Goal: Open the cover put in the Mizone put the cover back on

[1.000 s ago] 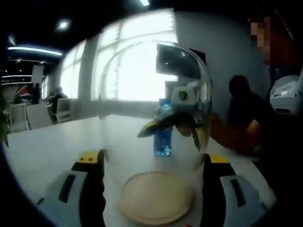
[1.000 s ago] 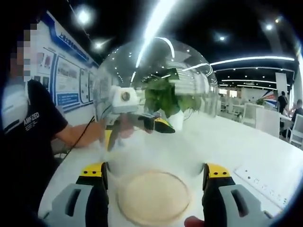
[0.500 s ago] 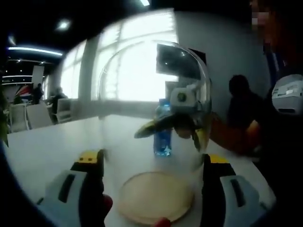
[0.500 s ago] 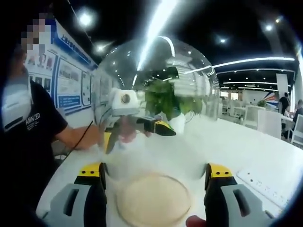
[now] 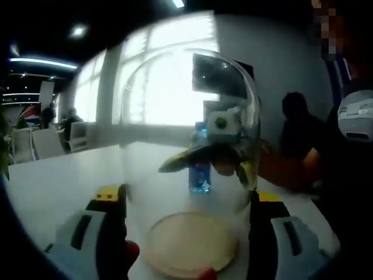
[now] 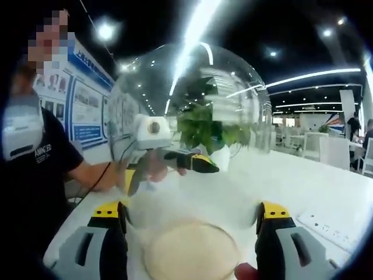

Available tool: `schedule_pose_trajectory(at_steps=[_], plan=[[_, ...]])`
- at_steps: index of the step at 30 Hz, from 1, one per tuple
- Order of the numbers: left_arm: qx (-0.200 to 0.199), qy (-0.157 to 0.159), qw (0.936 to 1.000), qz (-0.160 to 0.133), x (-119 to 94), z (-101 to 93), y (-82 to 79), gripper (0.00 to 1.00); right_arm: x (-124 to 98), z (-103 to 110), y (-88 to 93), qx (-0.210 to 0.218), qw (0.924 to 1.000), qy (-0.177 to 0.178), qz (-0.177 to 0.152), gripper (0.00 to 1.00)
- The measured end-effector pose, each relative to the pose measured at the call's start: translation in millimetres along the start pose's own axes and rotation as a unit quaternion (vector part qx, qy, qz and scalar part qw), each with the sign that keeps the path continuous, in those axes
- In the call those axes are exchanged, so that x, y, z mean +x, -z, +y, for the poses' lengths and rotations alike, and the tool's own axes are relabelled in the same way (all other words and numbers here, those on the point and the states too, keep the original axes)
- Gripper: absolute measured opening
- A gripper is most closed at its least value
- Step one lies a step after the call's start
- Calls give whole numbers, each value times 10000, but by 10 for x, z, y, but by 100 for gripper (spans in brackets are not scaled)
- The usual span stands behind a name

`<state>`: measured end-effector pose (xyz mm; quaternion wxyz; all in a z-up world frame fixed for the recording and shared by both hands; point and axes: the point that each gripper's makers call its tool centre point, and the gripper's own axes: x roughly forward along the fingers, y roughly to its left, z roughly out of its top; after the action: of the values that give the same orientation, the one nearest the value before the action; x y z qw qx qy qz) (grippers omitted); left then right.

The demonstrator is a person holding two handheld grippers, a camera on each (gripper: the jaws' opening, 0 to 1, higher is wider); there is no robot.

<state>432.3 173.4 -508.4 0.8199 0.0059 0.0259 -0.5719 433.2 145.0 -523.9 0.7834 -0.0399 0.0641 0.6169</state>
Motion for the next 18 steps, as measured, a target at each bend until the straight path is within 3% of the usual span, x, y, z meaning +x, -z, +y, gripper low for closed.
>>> schedule_pose_trajectory(at_steps=[9,18], plan=[[-114,160,9994,-297,2,15,2,77,7,4,-19,101,9999,-60,-126,87],[-185,285,9987,-391,-7,-19,-13,77,-13,25,-54,215,9991,-173,-315,87]])
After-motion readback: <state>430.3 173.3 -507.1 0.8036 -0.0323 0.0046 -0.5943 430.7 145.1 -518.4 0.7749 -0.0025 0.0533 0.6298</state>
